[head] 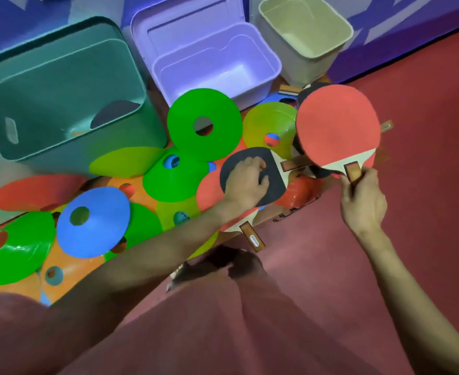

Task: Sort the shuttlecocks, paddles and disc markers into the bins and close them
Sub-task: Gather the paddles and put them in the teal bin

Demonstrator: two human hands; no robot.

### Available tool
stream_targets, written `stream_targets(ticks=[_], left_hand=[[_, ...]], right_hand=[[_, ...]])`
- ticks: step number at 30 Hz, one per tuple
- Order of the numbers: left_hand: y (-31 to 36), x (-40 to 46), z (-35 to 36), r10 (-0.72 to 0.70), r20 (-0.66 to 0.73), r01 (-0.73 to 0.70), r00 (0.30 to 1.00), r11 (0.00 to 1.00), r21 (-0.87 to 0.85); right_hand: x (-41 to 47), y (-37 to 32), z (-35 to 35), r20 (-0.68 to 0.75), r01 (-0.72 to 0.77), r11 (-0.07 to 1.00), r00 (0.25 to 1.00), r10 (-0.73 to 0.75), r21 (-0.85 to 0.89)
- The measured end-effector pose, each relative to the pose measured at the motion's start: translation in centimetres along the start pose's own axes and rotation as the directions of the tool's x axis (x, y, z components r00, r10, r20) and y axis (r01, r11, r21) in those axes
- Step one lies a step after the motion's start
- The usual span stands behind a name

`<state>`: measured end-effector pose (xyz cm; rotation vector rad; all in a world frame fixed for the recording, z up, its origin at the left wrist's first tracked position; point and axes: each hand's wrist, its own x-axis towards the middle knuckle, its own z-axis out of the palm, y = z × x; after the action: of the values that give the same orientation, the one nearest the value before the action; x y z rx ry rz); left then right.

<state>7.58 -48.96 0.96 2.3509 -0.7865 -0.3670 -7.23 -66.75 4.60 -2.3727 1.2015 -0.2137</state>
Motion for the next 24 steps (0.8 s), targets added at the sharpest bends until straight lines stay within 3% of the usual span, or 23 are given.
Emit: stream_targets(ticks=[3,8,12,20,24], left_hand=[[2.5,3.7,2.2,0.215,0.031,-0.216,0.976,0.943,0.252],[4.2,7.0,4.9,0.213,0.232,-0.3,0.949,0.834,0.462],[3.7,7.5,5.6,0.185,0.286,-0.317,0.94,0.781,0.537],[4.6,4.4,0.2,0.354,0.351,-0.461,0.867,0.838,0.293],[3.3,0.4,-5.1,0.512,0.412,-0.595,0.754,0.797,0.1]], right_hand=[[0.0,0.9,-0.6,-0.034,-0.039,0.999,0.999,0.039,0.019],[-0.5,2.1,-1.2,-0.056,-0.08,0.996,0.995,0.083,0.04],[-0.8,2.3,-1.6,-0.065,-0.101,0.994,0.992,0.104,0.041],[-0.7,0.9,-2.2,-0.115,-0.072,0.996,0.99,0.078,0.057],[-1.2,-0.9,-1.5,-0.082,-0.021,0.997,0.996,0.026,0.068]])
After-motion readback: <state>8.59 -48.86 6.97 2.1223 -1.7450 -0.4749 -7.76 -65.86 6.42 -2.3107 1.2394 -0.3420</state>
